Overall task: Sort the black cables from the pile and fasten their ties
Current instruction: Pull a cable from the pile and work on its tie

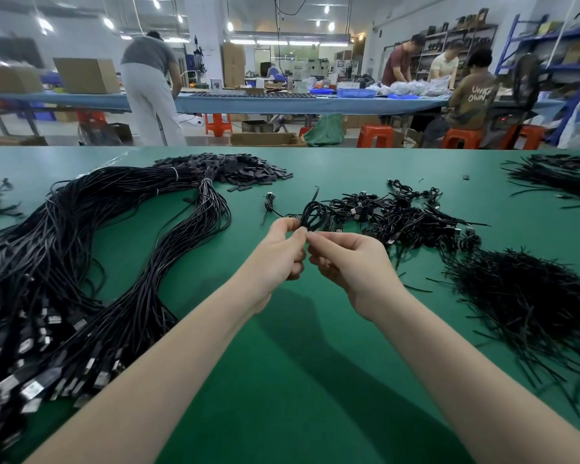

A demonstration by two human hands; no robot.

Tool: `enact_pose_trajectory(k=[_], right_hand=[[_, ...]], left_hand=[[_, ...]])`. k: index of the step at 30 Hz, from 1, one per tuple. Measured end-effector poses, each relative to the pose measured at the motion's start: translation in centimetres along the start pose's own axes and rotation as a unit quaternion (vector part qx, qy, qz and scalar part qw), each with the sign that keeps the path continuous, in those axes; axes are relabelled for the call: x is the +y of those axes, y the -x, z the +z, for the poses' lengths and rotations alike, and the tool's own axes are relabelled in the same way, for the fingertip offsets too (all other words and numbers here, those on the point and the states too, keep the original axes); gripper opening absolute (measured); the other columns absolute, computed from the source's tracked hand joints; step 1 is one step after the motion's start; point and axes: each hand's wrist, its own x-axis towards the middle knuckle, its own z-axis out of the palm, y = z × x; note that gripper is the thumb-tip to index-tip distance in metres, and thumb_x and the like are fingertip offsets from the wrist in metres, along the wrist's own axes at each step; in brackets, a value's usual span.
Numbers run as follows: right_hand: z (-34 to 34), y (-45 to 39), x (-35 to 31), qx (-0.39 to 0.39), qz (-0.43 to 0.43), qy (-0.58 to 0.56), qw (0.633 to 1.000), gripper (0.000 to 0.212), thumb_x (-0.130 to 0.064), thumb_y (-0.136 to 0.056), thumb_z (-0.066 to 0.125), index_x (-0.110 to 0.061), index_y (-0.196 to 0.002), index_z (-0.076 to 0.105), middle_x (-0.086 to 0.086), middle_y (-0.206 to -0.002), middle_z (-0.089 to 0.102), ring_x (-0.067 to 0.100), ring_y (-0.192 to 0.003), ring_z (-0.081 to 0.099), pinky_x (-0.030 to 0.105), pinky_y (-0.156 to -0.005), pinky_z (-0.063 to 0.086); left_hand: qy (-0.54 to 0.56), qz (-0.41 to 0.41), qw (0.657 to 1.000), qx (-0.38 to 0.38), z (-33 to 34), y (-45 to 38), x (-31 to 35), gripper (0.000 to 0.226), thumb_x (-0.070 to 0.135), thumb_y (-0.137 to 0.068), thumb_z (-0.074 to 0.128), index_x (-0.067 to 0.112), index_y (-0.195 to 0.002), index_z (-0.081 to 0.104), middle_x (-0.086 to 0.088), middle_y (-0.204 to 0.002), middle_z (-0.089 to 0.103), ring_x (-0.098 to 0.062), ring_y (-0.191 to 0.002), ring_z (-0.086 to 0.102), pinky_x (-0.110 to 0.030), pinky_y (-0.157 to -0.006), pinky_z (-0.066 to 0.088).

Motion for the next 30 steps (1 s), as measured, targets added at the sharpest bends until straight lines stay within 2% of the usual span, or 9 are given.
enact_pose_trajectory(k=[5, 7, 11, 14, 16, 20, 24, 27, 30], right_hand=[[-0.4, -0.1, -0.6, -0.001, -0.002, 0.053, 0.999, 0.006, -0.014, -0.083, 0.072, -0.013, -0.077, 0.073, 0.002, -0.068, 0.067, 0.011, -0.062, 0.058, 0.018, -0.059, 0.050], [-0.7, -0.2, -0.8, 0.027, -0.070, 0.175, 0.982, 0.007, -0.019, -0.083, 0.072, -0.019, -0.076, 0.072, -0.004, -0.068, 0.070, 0.009, -0.064, 0.061, 0.020, -0.061, 0.050], [-0.6, 0.1, -1.0, 0.069, -0.248, 0.412, 0.874, 0.010, -0.018, -0.084, 0.068, -0.021, -0.075, 0.071, -0.013, -0.065, 0.064, 0.000, -0.061, 0.055, 0.012, -0.059, 0.040], [-0.6, 0.2, -0.8, 0.081, -0.322, 0.484, 0.809, 0.008, -0.009, -0.084, 0.063, -0.011, -0.081, 0.070, 0.000, -0.078, 0.065, 0.016, -0.076, 0.058, 0.029, -0.070, 0.045], [-0.8, 0.2, -0.5, 0.084, -0.355, 0.506, 0.782, 0.006, -0.002, -0.081, 0.062, -0.005, -0.080, 0.068, 0.009, -0.079, 0.065, 0.029, -0.077, 0.059, 0.035, -0.067, 0.047], [-1.2, -0.4, -0.2, 0.090, -0.353, 0.499, 0.786, 0.008, -0.005, -0.084, 0.064, -0.006, -0.076, 0.065, 0.004, -0.074, 0.061, 0.020, -0.068, 0.053, 0.028, -0.062, 0.043], [-1.2, -0.3, -0.3, 0.071, -0.340, 0.463, 0.815, 0.005, -0.011, -0.086, 0.067, -0.010, -0.085, 0.071, -0.002, -0.081, 0.067, 0.005, -0.072, 0.050, 0.004, -0.067, 0.036], [-0.7, 0.1, -0.3, 0.066, -0.379, 0.473, 0.793, 0.004, -0.007, -0.085, 0.067, -0.008, -0.085, 0.070, 0.002, -0.082, 0.068, 0.018, -0.080, 0.059, 0.026, -0.074, 0.047], [-0.6, 0.5, -0.4, 0.073, -0.426, 0.475, 0.767, 0.005, -0.004, -0.086, 0.065, -0.003, -0.085, 0.070, 0.007, -0.080, 0.067, 0.028, -0.080, 0.061, 0.038, -0.070, 0.051]], left_hand=[[0.015, 0.008, 1.000, -0.019, -0.1, -0.1, -0.1, 0.019, 0.029, -0.103, 0.038, 0.025, -0.122, 0.041, 0.013, -0.054, 0.036, -0.006, -0.048, 0.034, -0.020, -0.058, 0.035], [0.000, 0.020, 1.000, -0.018, 0.0, 0.0, -0.2, 0.021, 0.030, -0.103, 0.037, 0.025, -0.123, 0.040, 0.016, -0.051, 0.037, -0.005, -0.049, 0.035, -0.021, -0.058, 0.035], [-0.116, 0.022, 0.993, -0.023, 0.3, 0.3, 0.1, 0.035, 0.044, -0.101, 0.033, 0.018, -0.089, 0.053, 0.013, -0.047, 0.046, -0.008, -0.046, 0.043, -0.020, -0.051, 0.036], [-0.118, -0.033, 0.991, -0.049, -0.6, 0.5, 1.3, 0.067, 0.065, -0.094, 0.027, 0.021, -0.061, 0.065, 0.009, -0.057, 0.060, -0.010, -0.051, 0.052, -0.025, -0.060, 0.040], [-0.109, -0.026, 0.992, -0.053, -1.2, 0.5, 1.8, 0.073, 0.070, -0.092, 0.022, 0.028, -0.063, 0.073, 0.013, -0.076, 0.066, -0.010, -0.067, 0.054, -0.029, -0.071, 0.042], [-0.088, 0.078, 0.990, -0.080, -1.1, 0.7, 1.7, 0.052, 0.052, -0.101, 0.024, 0.045, -0.091, 0.074, 0.032, -0.104, 0.064, 0.019, -0.093, 0.052, -0.024, -0.086, 0.036], [-0.077, 0.073, 0.994, -0.035, -1.5, -0.1, 1.1, 0.031, 0.038, -0.100, 0.039, 0.048, -0.105, 0.068, 0.019, -0.106, 0.066, 0.004, -0.096, 0.061, -0.024, -0.086, 0.044], [-0.062, 0.039, 0.996, -0.058, -2.3, -0.2, 0.8, 0.036, 0.011, -0.093, 0.050, 0.033, -0.117, 0.065, 0.011, -0.083, 0.069, -0.005, -0.072, 0.065, -0.025, -0.076, 0.051], [-0.091, 0.083, 0.985, -0.123, -2.7, 0.0, 0.7, 0.033, -0.003, -0.089, 0.057, 0.023, -0.108, 0.068, 0.006, -0.077, 0.070, -0.006, -0.068, 0.060, -0.014, -0.064, 0.045]])
